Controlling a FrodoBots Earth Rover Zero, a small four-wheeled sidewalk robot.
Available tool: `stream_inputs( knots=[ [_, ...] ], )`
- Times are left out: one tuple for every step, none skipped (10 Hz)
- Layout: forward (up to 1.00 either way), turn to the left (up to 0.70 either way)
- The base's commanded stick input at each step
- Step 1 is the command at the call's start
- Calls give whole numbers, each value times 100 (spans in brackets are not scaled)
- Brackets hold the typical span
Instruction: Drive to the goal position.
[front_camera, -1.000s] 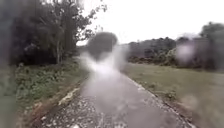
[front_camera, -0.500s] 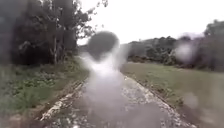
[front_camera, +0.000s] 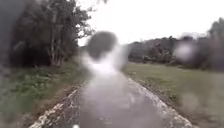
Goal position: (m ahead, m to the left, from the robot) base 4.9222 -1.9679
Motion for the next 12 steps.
stream_inputs(
  knots=[
    [85,2],
    [85,2],
    [85,2],
    [85,2],
    [85,2],
    [85,2],
    [85,2],
    [85,2],
    [85,2],
    [85,2],
    [85,2],
    [85,2]
  ],
)
